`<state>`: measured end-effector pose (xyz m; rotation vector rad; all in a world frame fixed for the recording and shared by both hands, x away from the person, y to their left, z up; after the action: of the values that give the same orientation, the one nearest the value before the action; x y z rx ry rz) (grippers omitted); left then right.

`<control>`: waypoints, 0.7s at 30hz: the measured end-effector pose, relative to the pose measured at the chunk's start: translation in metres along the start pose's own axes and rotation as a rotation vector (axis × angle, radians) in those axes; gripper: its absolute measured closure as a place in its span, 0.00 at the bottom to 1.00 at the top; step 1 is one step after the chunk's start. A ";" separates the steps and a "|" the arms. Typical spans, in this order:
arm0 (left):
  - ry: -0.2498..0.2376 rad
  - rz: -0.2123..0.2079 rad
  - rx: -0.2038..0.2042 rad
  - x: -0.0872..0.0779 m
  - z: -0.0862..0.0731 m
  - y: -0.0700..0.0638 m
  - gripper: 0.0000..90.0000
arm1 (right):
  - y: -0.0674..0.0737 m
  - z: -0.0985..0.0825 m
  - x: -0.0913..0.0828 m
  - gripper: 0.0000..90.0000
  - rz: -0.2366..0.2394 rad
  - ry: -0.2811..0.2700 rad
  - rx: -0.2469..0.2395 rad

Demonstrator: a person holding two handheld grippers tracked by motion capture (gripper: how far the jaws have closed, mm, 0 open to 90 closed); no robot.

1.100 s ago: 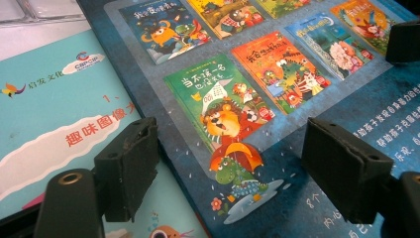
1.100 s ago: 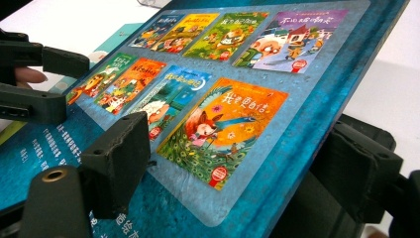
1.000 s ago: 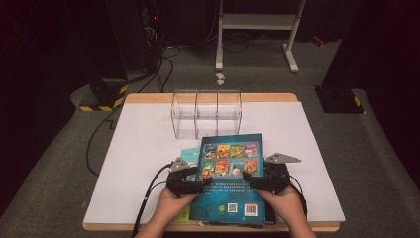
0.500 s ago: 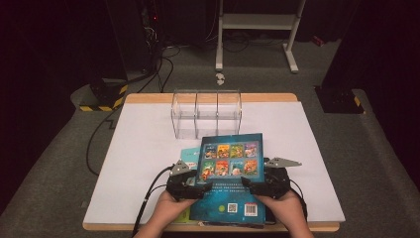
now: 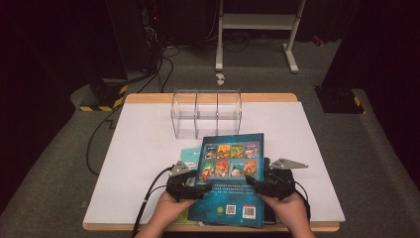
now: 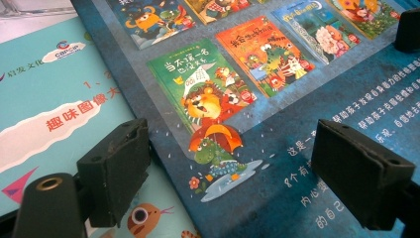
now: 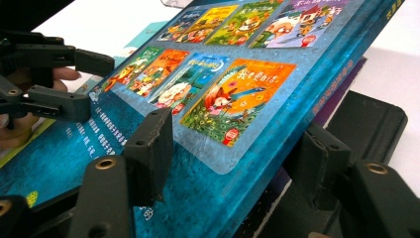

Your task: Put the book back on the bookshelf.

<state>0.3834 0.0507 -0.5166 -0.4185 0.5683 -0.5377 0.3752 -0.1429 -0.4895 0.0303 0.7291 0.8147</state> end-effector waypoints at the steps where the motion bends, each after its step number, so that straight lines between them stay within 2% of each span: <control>1: -0.001 -0.002 -0.003 0.000 0.000 0.000 0.17 | 0.000 0.000 -0.001 0.44 0.002 -0.001 -0.001; 11: 0.017 -0.017 -0.033 0.000 0.003 0.002 0.15 | 0.007 0.002 -0.007 0.46 -0.014 -0.045 -0.059; 14: 0.014 -0.023 -0.058 0.001 0.005 0.003 0.14 | 0.008 0.004 -0.009 0.48 -0.013 -0.065 -0.080; 17: 0.019 -0.028 -0.059 0.001 0.005 0.004 0.12 | 0.009 0.005 -0.010 0.49 -0.016 -0.075 -0.089; 21: 0.027 -0.043 -0.081 0.001 0.007 0.004 0.10 | 0.011 0.006 -0.012 0.49 -0.021 -0.093 -0.109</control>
<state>0.3898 0.0548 -0.5141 -0.5015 0.6098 -0.5639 0.3661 -0.1416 -0.4747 -0.0370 0.5962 0.8265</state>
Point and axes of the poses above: each handheld gripper's, and its own axes: x roughly forward along the jaws, z roughly out of its top, y roughly to its left, the point moved 8 cm from there along x, roughly forward along the jaws, and after that the axes turned 7 degrees about z, right-handed, at the moved point
